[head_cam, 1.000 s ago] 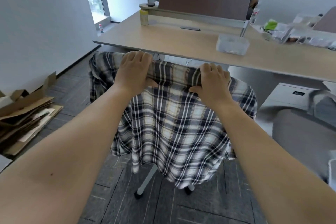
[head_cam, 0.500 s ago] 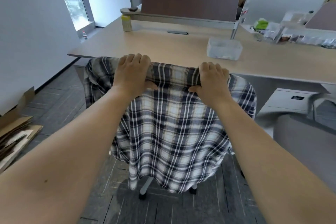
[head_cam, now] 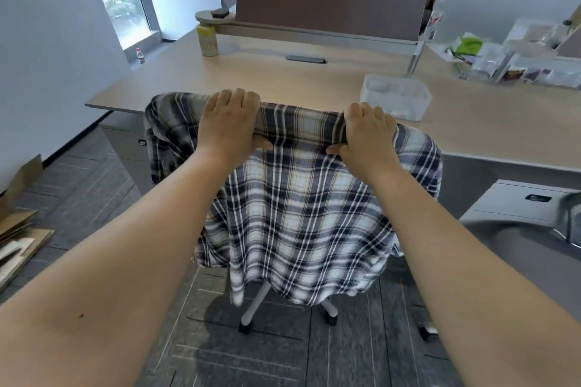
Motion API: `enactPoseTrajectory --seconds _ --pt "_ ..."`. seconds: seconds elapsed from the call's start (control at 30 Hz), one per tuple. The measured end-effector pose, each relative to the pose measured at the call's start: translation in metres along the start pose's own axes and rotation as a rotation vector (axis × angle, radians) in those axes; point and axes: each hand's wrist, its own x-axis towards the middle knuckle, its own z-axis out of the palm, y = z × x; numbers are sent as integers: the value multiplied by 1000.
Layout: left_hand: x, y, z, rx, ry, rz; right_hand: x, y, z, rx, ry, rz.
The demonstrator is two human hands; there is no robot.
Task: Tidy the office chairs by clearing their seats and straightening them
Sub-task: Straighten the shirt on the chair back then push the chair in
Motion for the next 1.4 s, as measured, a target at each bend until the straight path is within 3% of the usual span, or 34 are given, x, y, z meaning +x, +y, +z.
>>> enactPoseTrajectory --seconds 0.83,1.07,1.23,1.4 --pt "159 -8 55 -152 3 144 150 40 26 -56 8 85" --pt "153 1 50 -71 0 100 145 46 31 -61 36 63" --pt "135 26 45 -32 -43 -2 112 54 27 90 41 77" --pt "96 93 29 -98 -114 148 44 106 1 103 -21 207"
